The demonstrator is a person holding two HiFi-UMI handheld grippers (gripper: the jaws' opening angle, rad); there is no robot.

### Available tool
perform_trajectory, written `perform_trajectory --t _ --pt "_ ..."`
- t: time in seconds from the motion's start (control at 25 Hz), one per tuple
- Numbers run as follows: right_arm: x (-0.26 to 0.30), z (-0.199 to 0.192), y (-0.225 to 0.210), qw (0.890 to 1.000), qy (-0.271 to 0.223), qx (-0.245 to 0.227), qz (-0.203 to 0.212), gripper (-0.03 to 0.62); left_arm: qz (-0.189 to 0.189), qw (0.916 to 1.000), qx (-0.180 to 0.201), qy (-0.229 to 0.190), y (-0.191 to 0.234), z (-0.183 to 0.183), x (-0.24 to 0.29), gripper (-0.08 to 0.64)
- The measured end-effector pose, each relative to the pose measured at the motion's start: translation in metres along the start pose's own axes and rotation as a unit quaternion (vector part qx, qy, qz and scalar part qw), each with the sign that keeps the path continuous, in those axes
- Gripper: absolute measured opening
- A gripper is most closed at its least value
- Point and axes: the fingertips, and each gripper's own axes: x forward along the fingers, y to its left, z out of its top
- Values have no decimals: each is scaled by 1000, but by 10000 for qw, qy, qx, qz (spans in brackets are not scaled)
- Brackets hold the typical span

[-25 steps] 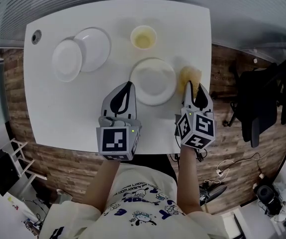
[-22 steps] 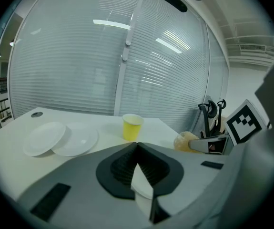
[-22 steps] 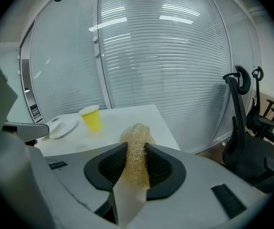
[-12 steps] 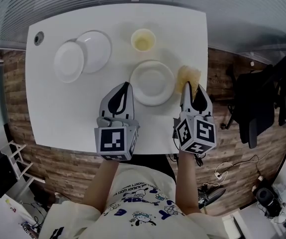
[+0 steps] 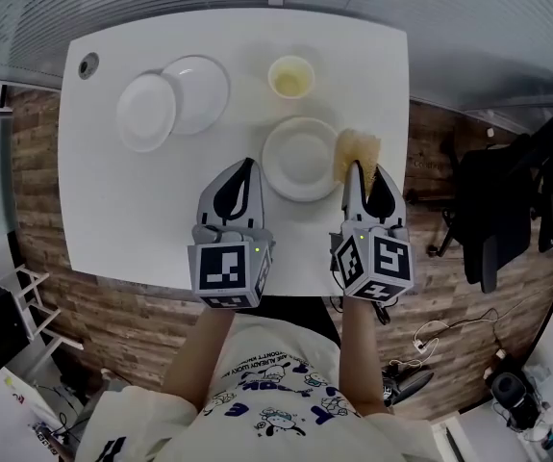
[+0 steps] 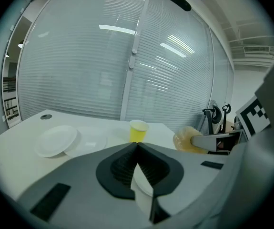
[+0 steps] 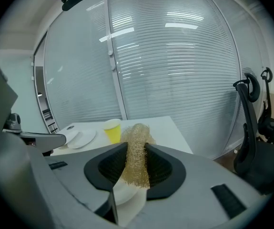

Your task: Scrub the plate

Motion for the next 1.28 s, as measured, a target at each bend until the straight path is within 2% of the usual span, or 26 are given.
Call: perform_trajectory --t 0.12,0.28,0.48,0.6,0.72,0.76,0.8,0.96,1.0,1.28 --pt "2 -2 7 9999 37 -50 79 96 42 9997 -147 216 5 -10 1 25" --pt "3 -5 15 9998 74 -84 165 97 3 9976 -521 450 8 -23 3 25" --pt "8 -6 20 9995 91 -85 274 97 -44 9963 -558 651 10 -29 10 25" --pt "11 -10 23 9994 134 -84 315 97 -140 9937 -737 830 11 -36 15 25" --pt "13 -11 26 9992 166 -108 341 97 -362 9879 -947 1172 9 -48 19 36" --pt "13 -11 27 9992 178 -117 346 97 -446 9855 -1023 1278 8 -52 21 76" --pt "14 -12 27 9991 189 -122 349 97 -510 9833 -1101 1356 7 -55 22 86" --pt "16 -15 26 9990 239 -93 362 97 -643 9761 -1410 1520 6 -64 27 88" --pt "17 -16 26 9989 260 -92 370 96 -682 9740 -1487 1565 6 -66 28 112" --pt "20 -29 27 9980 439 -134 425 97 -866 9626 -1807 1822 0 -78 31 130"
